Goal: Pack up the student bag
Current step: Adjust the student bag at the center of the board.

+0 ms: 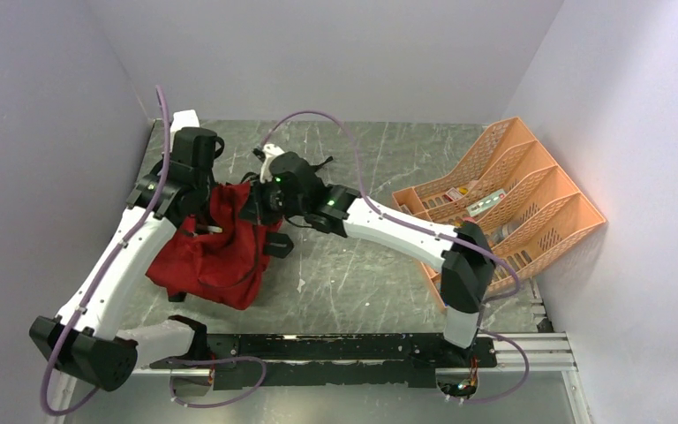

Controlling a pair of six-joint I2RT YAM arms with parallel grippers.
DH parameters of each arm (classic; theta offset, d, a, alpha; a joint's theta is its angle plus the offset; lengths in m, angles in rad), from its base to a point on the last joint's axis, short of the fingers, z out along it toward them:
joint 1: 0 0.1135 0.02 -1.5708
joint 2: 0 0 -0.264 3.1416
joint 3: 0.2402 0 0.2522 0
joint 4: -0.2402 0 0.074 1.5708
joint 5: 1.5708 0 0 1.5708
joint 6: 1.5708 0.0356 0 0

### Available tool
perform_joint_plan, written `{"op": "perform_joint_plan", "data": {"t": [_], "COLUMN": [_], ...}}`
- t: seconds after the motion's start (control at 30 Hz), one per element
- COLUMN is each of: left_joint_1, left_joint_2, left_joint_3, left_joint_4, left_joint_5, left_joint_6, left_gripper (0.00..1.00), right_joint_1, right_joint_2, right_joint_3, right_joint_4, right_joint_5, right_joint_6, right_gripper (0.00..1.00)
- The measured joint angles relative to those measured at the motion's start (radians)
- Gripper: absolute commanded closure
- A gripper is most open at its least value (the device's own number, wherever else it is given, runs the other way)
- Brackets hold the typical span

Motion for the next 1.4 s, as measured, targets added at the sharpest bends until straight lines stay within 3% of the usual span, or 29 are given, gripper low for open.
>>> {"op": "perform_joint_plan", "data": {"t": [0.4, 0.67, 0.83, 1.03, 1.23, 1.4], "left_joint_1": [0.032, 0.04, 0.04, 0.038, 0.011, -0.078], "left_joint_2": [0.138, 0.22, 0.257, 0.3, 0.317, 0.323], "left_joint_3": [0.171, 0.307, 0.38, 0.373, 0.24, 0.116], "left_joint_4": [-0.058, -0.057, -0.041, 0.012, 0.107, 0.163], "left_joint_5": [-0.092, -0.053, 0.061, 0.257, 0.399, 0.422], "left_joint_6": [0.032, 0.089, 0.118, 0.158, 0.191, 0.196], "left_gripper": [0.95, 0.95, 0.95, 0.95, 0.95, 0.95], "right_joint_1": [0.005, -0.144, -0.27, -0.331, -0.344, -0.343], "right_joint_2": [0.246, 0.203, 0.087, -0.092, -0.269, -0.424], "right_joint_3": [0.332, 0.33, 0.219, -0.024, -0.329, -0.572], "right_joint_4": [-0.121, -0.125, -0.112, -0.104, -0.095, -0.095], "right_joint_5": [-0.043, -0.063, -0.043, -0.029, -0.01, 0.041], "right_joint_6": [-0.075, -0.077, -0.083, -0.089, -0.08, -0.05], "right_gripper": [1.0, 1.0, 1.0, 1.0, 1.0, 1.0]}}
